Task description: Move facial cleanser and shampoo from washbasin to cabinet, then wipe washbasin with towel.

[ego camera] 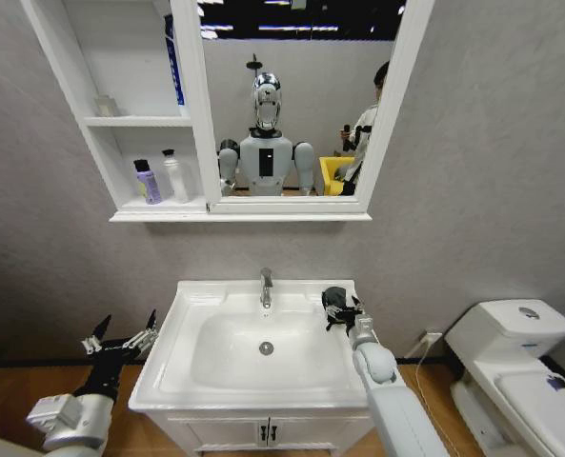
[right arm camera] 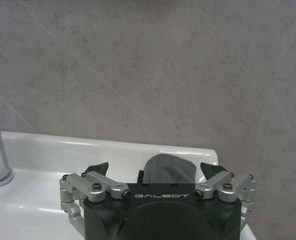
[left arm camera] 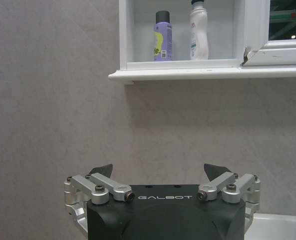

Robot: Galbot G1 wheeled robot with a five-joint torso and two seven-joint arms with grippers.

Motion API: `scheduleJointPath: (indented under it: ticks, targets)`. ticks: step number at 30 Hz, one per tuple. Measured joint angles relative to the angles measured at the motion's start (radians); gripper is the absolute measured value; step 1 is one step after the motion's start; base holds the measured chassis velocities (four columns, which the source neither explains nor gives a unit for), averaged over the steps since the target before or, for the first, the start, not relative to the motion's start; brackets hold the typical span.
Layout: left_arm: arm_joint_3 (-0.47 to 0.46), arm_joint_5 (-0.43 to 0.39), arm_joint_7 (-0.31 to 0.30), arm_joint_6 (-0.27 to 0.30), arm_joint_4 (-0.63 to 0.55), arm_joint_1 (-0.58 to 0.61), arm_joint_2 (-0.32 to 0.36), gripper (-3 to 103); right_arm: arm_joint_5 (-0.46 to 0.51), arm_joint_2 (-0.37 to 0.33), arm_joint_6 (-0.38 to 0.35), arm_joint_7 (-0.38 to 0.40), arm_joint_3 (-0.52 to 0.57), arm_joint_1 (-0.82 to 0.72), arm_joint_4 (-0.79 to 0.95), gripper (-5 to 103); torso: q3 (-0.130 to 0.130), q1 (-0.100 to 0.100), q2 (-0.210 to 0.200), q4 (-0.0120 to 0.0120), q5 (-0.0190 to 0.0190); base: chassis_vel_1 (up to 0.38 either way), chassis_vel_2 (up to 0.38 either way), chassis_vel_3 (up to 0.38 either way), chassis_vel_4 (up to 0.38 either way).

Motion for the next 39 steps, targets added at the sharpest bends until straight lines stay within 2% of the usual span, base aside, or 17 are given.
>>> scheduleJointPath:
  ticks: [4, 7, 11, 22, 33, 34, 36, 37, 39]
  targets:
    - [0.000, 0.000, 0.000, 0.000, 0.000, 0.000, 0.000, 100, -0.012, 0.013, -0.007, 0.015, 0.011, -0.122, 0.111, 100, 0.000, 0.000, 0.000, -0.0001, 0.0002, 0.000, 0.000, 0.000, 0.000]
    - [0.000, 0.000, 0.000, 0.000, 0.000, 0.000, 0.000, 100, -0.052, 0.037, -0.029, 0.020, 0.015, -0.285, 0.297, 100, 0.000, 0.000, 0.000, -0.0004, -0.0002, 0.000, 0.000, 0.000, 0.000]
    - [0.000, 0.000, 0.000, 0.000, 0.000, 0.000, 0.000, 100, -0.112, 0.049, -0.021, 0.020, 0.007, -0.360, 0.395, 100, 0.000, 0.000, 0.000, -0.0002, 0.0000, 0.000, 0.000, 0.000, 0.000]
    - [0.000, 0.000, 0.000, 0.000, 0.000, 0.000, 0.000, 100, -0.161, 0.058, -0.015, 0.028, -0.004, -0.404, 0.496, 100, 0.000, 0.000, 0.000, -0.0001, 0.0005, 0.060, -0.103, -0.060, 0.113]
    - [0.000, 0.000, 0.000, 0.000, 0.000, 0.000, 0.000, 100, -0.167, 0.058, 0.003, 0.030, -0.011, -0.419, 0.490, 100, 0.000, 0.000, 0.000, 0.0000, -0.0005, 0.181, -0.303, -0.168, 0.311]
    - [0.000, 0.000, 0.000, 0.000, 0.000, 0.000, 0.000, 100, -0.168, 0.057, 0.006, 0.030, -0.010, -0.421, 0.490, 100, 0.000, 0.000, 0.000, -0.0003, 0.0007, 0.251, -0.356, -0.272, 0.346]
    - [0.000, 0.000, 0.000, 0.000, 0.000, 0.000, 0.000, 100, -0.168, 0.057, 0.009, 0.030, -0.010, -0.422, 0.490, 100, 0.000, 0.000, 0.000, -0.0001, 0.0008, 0.260, -0.356, -0.272, 0.389]
    - [0.000, 0.000, 0.000, 0.000, 0.000, 0.000, 0.000, 100, -0.169, 0.057, 0.012, 0.030, -0.010, -0.425, 0.490, 100, 0.000, 0.000, 0.000, -0.0002, -0.0007, 0.260, -0.396, -0.295, 0.389]
    - [0.000, 0.000, 0.000, 0.000, 0.000, 0.000, 0.000, 100, -0.169, 0.057, 0.014, 0.030, -0.010, -0.429, 0.490, 100, 0.000, 0.000, 0.000, 0.0000, 0.0001, 0.293, -0.396, -0.310, 0.417]
